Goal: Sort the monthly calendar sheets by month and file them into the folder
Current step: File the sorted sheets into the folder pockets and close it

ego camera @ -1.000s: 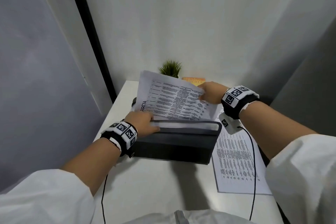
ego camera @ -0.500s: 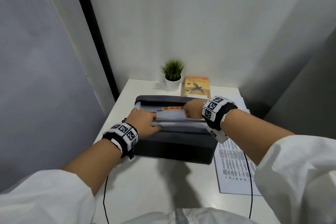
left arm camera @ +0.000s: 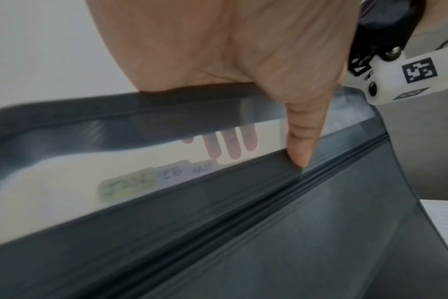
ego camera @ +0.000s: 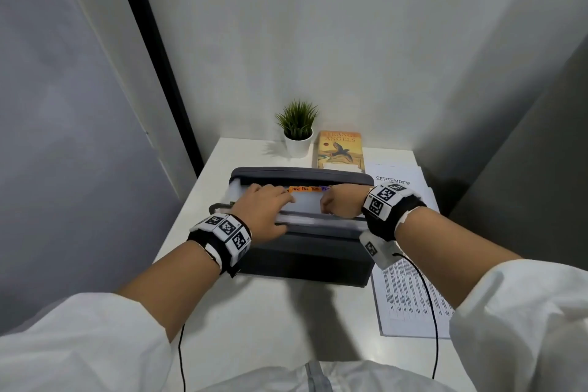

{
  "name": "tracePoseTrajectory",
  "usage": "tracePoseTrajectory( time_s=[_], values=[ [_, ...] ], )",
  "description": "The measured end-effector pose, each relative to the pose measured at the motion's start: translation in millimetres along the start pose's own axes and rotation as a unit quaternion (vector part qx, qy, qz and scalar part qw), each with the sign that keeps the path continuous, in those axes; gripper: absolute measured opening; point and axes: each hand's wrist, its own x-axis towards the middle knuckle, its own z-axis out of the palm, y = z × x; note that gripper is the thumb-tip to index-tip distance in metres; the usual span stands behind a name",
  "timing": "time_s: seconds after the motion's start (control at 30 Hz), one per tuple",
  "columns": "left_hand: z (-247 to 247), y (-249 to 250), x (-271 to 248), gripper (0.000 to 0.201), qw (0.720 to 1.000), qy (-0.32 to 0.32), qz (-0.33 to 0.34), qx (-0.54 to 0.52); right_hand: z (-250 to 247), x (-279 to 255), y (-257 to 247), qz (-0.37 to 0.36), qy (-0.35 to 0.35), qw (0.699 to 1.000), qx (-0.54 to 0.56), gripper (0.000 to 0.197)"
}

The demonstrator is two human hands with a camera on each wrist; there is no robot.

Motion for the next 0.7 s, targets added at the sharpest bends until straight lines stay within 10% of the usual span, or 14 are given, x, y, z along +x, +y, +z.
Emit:
tracePoseTrajectory(
  time_s=[0.17,0.33,0.5,0.7],
  values=[
    [2.6,15.1,18.6,0.034,0.997,-0.067,-0.04,0.01,-11.1,-12.0,32.2,-0.038,0.089,0.982,0.165,0.029],
    [11.1,10.1,20.1,0.011,0.998,-0.036,-0.057,-0.006,10.3,-41.0,136.1,0.133,0.29,0.856,0.407,0.019],
    [12.9,8.7,24.9,0.009,0.998,-0.014,-0.062,-0.007,124.3,-71.1,223.9,0.383,0.12,0.858,0.321,0.033],
    [14.3,9.5,24.9,0.008,0.998,-0.007,-0.066,-0.007,214.9,-115.8,235.4,0.541,0.058,0.765,0.345,0.092]
  ],
)
